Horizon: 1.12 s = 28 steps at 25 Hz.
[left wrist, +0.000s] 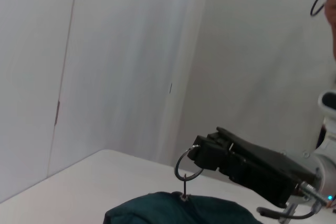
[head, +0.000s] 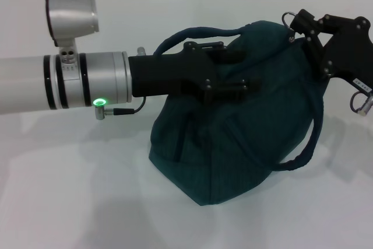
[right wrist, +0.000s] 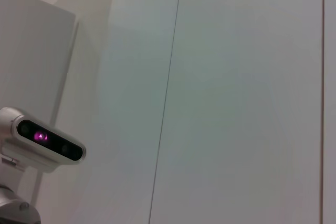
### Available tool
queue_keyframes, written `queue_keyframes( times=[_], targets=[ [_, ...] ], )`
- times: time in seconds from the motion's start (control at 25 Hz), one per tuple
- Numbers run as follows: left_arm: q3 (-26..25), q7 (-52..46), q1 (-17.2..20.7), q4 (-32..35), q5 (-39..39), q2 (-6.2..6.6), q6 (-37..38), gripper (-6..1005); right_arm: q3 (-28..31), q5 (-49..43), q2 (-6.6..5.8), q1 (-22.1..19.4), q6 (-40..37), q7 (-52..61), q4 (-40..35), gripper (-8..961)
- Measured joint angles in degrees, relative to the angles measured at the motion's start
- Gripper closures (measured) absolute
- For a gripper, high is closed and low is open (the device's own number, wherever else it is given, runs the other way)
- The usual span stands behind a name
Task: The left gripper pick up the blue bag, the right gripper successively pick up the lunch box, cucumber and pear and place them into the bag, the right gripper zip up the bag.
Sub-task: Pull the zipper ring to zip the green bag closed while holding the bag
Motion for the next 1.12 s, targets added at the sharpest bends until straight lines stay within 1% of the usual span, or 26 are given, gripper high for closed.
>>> queue_keyframes(
  times=[0.24, 0.4, 0.56, 0.72, 0.76, 0.8, 1.0, 1.12],
  targets=[
    [0.8, 1.9, 0.6, 0.7, 0.0, -0.03, -0.7, 308, 0.0, 0.0, 0.06, 0.1, 0.0, 0.0, 0.0, 930],
    [1.1, 5.6, 1.9, 0.4, -2.1, -0.02, -0.2, 439, 0.0, 0.0, 0.09, 0.1, 0.0, 0.0, 0.0, 930],
    [1.5, 11.3, 4.6, 0.3, -5.2, 0.09, 0.8, 570, 0.0, 0.0, 0.08, -0.1, 0.0, 0.1, 0.0, 930],
    [1.4, 15.9, 6.9, -0.7, -7.5, 0.18, 2.9, 665, -0.6, 0.0, 0.03, -0.2, -0.3, 1.2, -0.1, 929],
    [1.4, 15.9, 6.9, -0.7, -7.5, 0.18, 2.9, 689, -1.0, 0.0, -0.04, -0.2, -0.4, 1.6, -0.1, 929],
    [1.2, 17.8, 7.6, -1.9, -8.6, 0.23, 3.9, 713, -1.8, 0.0, -0.16, -0.1, -0.6, 2.6, -0.3, 929],
    [1.0, 22.2, 8.8, -4.6, -10.7, 0.29, 5.4, 752, -3.3, -0.1, -0.28, 1.2, -1.9, 4.4, -0.2, 929],
    [0.9, 25.3, 10.7, -4.9, -12.1, 0.35, 5.5, 782, -3.8, -0.5, -0.15, 2.0, -2.0, 5.7, -0.1, 929]
  ],
)
